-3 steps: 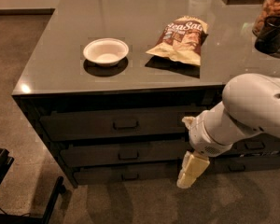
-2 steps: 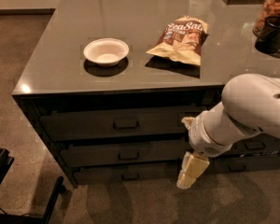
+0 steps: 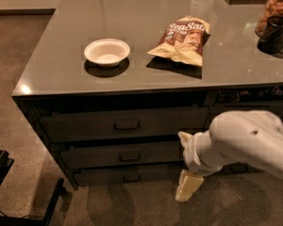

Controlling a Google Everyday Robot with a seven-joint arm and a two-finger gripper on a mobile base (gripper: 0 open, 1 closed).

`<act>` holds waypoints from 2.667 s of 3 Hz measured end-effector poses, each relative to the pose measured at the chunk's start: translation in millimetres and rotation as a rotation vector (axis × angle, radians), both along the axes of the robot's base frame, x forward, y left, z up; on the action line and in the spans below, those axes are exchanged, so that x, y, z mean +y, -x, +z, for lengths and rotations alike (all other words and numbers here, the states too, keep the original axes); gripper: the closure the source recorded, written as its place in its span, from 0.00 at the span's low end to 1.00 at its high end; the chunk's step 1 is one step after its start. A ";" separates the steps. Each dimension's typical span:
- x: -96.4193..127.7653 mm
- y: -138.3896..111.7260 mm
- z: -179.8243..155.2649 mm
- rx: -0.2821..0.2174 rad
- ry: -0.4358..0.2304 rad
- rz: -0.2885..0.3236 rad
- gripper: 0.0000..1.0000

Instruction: Open middle drawer

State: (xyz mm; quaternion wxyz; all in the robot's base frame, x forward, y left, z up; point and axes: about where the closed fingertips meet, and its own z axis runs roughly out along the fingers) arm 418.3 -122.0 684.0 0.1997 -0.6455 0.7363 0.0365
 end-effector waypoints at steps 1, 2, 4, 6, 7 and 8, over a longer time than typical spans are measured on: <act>6.3 -10.3 -38.1 -0.047 -0.012 0.009 0.00; 13.4 -31.7 -82.1 -0.064 -0.045 0.007 0.00; 25.2 -45.3 -153.2 -0.013 -0.074 0.027 0.00; 35.9 -61.4 -189.7 -0.050 -0.120 0.041 0.00; 45.9 -76.7 -206.0 -0.063 -0.144 0.055 0.00; 55.8 -93.8 -221.5 -0.069 -0.168 0.064 0.00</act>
Offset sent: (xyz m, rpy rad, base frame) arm 0.0587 0.0219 -0.1438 0.0939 -0.0697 0.0023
